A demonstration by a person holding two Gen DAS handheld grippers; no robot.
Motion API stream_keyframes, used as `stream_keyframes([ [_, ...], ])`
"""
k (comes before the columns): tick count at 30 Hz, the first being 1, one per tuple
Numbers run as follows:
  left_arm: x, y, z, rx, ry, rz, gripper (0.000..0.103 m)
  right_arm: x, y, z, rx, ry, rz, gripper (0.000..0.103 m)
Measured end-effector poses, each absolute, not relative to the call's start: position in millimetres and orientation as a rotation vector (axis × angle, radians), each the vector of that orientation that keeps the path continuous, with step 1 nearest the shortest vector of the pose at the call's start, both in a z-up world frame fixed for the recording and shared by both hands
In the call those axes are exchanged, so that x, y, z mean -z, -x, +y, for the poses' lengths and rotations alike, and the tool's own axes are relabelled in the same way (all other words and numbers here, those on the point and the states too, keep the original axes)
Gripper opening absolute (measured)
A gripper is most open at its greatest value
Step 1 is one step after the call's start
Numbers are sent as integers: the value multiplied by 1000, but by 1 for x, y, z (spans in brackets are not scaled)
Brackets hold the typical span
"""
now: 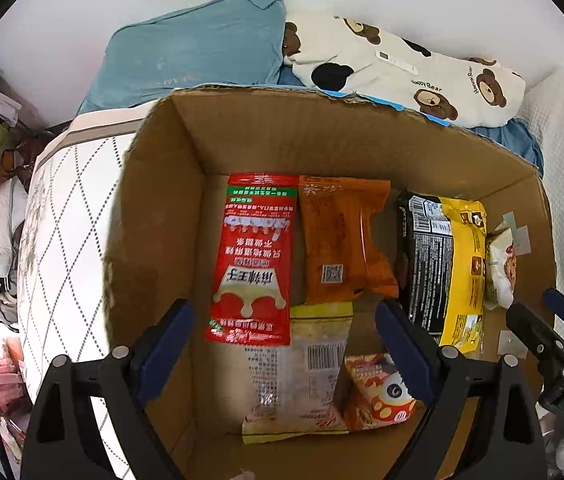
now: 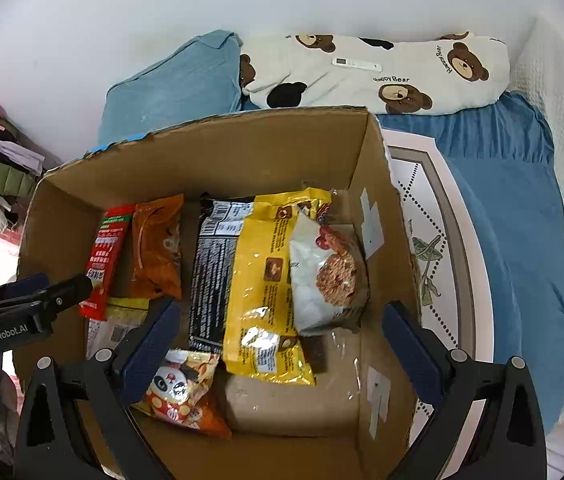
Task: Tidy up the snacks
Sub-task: 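Place the red packet and cookie packet into the box and release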
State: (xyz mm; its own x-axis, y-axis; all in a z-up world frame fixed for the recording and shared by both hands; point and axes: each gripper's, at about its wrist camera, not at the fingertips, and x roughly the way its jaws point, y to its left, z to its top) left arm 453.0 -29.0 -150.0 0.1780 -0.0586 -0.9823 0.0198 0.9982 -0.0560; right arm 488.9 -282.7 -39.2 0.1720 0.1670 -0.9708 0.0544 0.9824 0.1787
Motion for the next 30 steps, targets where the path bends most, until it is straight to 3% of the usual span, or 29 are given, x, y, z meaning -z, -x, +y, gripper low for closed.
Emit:
stream_keyframes([
  [15, 91, -368, -32, 64, 40, 1171, 93, -4, -420, -267, -95, -91, 1262, 103],
  [30, 38, -270, -40, 85, 38, 989, 93, -85, -320, -267, -90, -89, 1054, 103],
])
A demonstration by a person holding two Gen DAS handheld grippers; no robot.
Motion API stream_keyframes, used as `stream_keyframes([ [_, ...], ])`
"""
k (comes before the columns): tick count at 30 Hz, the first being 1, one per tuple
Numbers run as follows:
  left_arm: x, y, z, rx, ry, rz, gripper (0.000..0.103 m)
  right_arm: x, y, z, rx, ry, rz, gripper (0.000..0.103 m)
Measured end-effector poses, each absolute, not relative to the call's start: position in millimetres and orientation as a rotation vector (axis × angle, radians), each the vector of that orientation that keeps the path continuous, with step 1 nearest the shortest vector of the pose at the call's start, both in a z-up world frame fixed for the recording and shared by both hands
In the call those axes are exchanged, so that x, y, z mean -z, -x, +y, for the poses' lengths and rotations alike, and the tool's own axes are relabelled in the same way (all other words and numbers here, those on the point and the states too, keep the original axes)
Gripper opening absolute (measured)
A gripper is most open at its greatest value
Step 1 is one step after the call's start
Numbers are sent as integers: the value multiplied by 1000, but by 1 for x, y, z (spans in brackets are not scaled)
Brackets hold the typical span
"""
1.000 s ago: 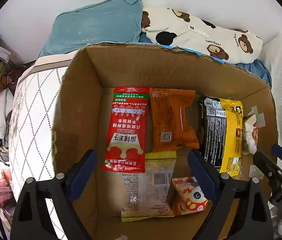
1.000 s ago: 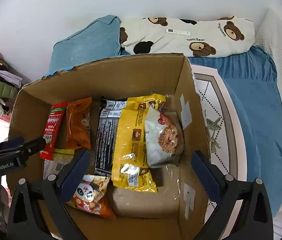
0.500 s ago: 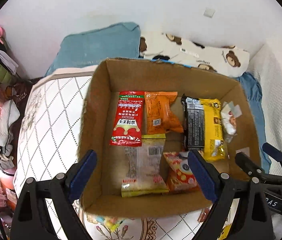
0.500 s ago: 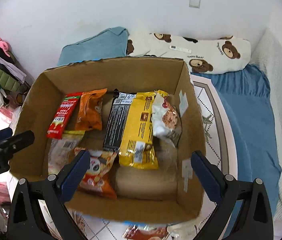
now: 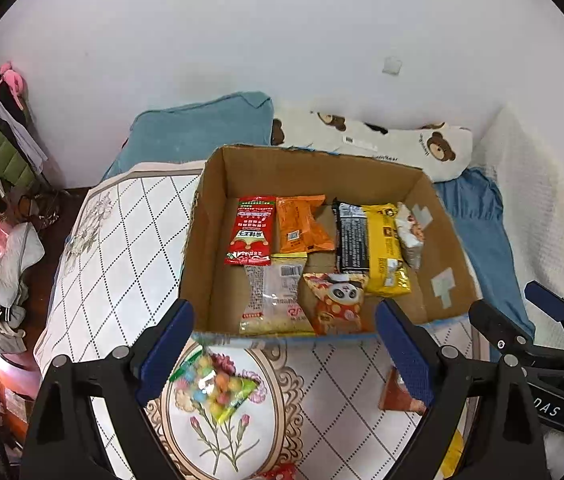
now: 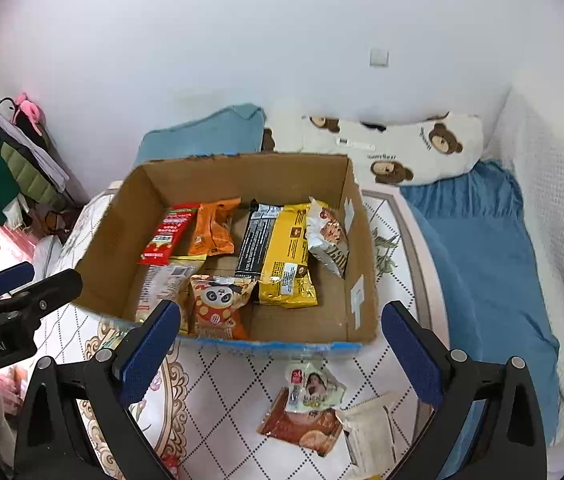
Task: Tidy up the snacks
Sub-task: 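Place the red packet and cookie packet into the box and release, then grasp the red triangular packet with the left gripper while the right grasps the brown cookie packet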
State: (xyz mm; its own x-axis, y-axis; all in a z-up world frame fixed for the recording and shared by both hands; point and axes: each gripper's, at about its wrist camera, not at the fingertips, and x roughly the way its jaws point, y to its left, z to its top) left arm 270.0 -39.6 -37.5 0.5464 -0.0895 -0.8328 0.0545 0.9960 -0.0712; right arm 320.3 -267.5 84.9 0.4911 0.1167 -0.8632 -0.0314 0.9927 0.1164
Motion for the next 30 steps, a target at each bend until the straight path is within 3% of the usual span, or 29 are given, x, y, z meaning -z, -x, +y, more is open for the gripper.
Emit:
stream_keyframes([
  [9, 16, -228, -44, 114, 58, 939, 93, -118, -272, -270, -99, -126, 989, 103],
  [14, 36, -208, -35, 97, 69, 992, 93, -100, -251, -279, -154, -211, 1054, 101],
  [16, 56, -201, -30, 83, 70, 1045, 93, -79, -245, -288, -155, -249, 1114, 87],
  [17, 67, -198, -28, 77, 67, 1075, 93, -68, -244, -292, -154, -266, 1146, 71],
  [18, 80, -194, -26, 69, 64, 1111, 93, -55, -243, -297, -155, -291, 1184, 65],
  [30, 241, -151, -25, 107, 175, 1620, 93, 58, -256, -318, -142, -385, 1400, 65],
])
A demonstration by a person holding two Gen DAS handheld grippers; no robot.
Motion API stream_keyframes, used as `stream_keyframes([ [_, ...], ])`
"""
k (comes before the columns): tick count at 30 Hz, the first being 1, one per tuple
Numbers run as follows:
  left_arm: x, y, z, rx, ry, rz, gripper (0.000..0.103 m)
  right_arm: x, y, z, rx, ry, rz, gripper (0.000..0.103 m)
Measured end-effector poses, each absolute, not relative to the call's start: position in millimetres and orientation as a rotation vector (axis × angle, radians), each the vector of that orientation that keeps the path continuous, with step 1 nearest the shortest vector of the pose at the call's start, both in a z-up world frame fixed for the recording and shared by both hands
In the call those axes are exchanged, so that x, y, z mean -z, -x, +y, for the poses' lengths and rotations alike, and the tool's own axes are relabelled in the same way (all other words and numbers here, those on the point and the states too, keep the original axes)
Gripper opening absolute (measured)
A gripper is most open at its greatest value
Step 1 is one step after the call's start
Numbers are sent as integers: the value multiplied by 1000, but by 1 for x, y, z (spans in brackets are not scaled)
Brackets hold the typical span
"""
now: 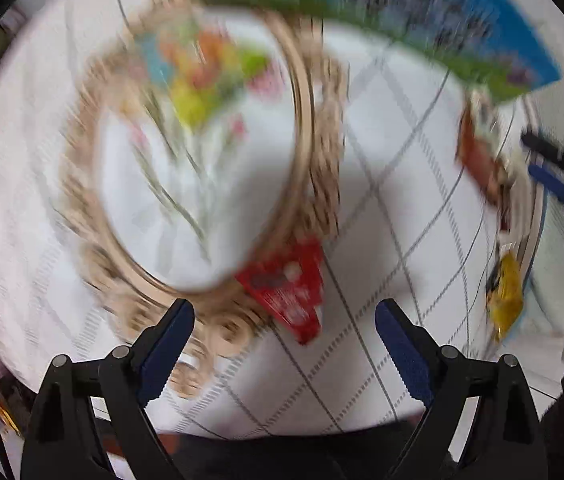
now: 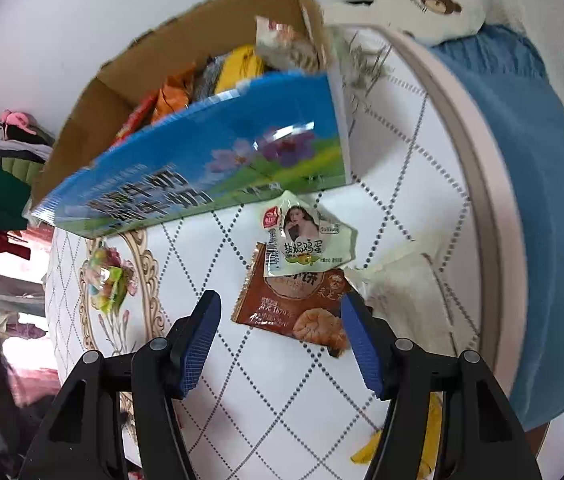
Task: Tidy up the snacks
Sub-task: 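Grasp the red triangular packet with the left gripper while the right grasps the brown cookie packet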
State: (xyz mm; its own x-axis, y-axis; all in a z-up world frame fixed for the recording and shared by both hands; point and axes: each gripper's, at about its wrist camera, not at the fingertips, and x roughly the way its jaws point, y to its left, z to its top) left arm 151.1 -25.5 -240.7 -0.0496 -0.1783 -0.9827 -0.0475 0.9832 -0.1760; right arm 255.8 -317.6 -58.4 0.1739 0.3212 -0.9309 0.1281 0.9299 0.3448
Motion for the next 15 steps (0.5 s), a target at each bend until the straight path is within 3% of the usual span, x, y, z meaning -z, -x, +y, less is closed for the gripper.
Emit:
stream_keyframes([
  [1, 253, -150, -28, 111, 198, 1647, 89, 66, -259, -315, -143, -376, 1411, 65],
  [4, 277, -151, -32, 96, 242, 1687, 37, 90, -272, -305, -139, -326, 1448, 65],
  [9, 275, -158, -32, 59, 222, 1645, 38, 110, -273, -281, -166, -244, 1499, 65],
  [13, 270, -164, -28, 38, 229, 1622, 38, 102, -258, -263, -341, -417, 1582, 65],
  [15, 271, -166, -26, 37, 251, 1624, 38, 92, -256, -253, -381, -369, 1572, 73],
])
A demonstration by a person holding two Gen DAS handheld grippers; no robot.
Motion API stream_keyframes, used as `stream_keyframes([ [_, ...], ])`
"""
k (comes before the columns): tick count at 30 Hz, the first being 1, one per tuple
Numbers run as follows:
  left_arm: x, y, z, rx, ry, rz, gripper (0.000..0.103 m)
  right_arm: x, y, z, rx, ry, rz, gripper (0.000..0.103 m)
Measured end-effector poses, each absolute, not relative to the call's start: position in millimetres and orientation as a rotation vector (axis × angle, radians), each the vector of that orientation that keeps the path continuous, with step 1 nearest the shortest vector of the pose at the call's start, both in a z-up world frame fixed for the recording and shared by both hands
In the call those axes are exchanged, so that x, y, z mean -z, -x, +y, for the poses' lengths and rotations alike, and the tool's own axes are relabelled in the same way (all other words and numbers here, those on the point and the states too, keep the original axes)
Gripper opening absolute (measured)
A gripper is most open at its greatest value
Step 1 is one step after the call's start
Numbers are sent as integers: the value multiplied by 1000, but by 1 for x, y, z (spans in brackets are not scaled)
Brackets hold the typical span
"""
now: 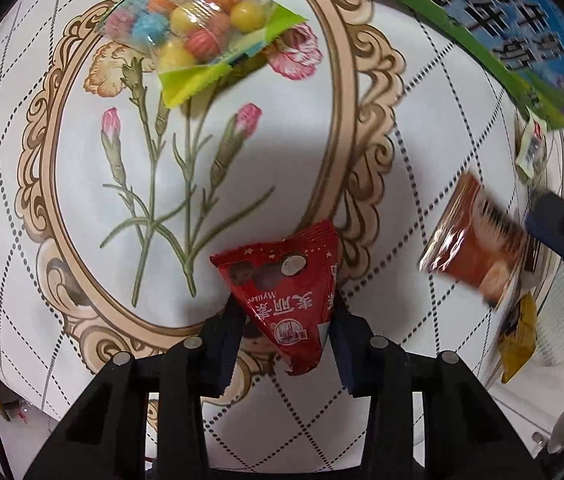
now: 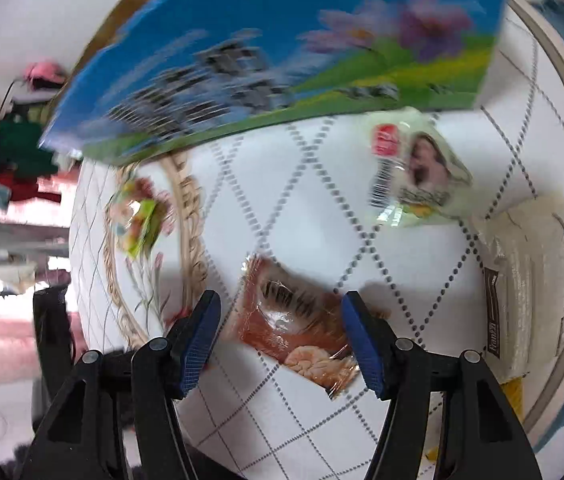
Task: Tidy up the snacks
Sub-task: 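Grasp the red triangular packet with the left gripper while the right grasps the brown cookie packet, then carry both packets into the box and open both grippers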
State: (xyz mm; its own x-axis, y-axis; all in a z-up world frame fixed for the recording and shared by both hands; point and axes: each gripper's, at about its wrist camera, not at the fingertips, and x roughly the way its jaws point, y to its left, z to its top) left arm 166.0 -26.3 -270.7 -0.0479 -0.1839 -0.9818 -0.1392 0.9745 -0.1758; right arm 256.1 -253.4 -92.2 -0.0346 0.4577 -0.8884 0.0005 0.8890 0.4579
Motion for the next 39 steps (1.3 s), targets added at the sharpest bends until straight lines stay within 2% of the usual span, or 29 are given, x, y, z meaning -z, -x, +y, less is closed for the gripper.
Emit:
stream_keyframes([
  [2, 271, -167, -25, 40, 266, 1629, 38, 83, -257, -237, -431, -207, 1533, 77],
  [8, 273, -166, -19, 43, 266, 1630, 38, 84, -234, -170, -667, 325, 1473, 77],
  [10, 273, -166, -10, 40, 273, 1631, 38, 92, -216, -149, -749, 541, 1445, 77],
  [13, 277, -164, 6, 36, 289, 1632, 38, 116, -206, -136, -749, 698, 1459, 77],
  [15, 278, -164, 15, 32, 297, 1633, 38, 125, -211, -138, -711, 683, 1477, 71],
  [18, 279, -162, 22, 31, 309, 1632, 38, 124, -237, -163, -538, 390, 1565, 68],
  [22, 286, -164, 25, 39, 297, 1638, 39, 123, -258, -210, -372, -101, 1644, 69],
  [24, 290, -167, 22, 34, 282, 1642, 39, 122, -261, -221, -357, -224, 1663, 74],
  [27, 291, -168, 16, 17, 249, 1634, 39, 113, -262, -214, -372, -145, 1625, 77],
  [31, 286, -166, 8, 12, 196, 1603, 37, 116, -235, -179, -437, 134, 1568, 76],
  [33, 284, -167, 8, 15, 188, 1599, 36, 122, -229, -166, -408, 244, 1540, 64],
  [39, 268, -172, 12, 6, 188, 1568, 35, 109, -226, -181, -344, 81, 1482, 60],
])
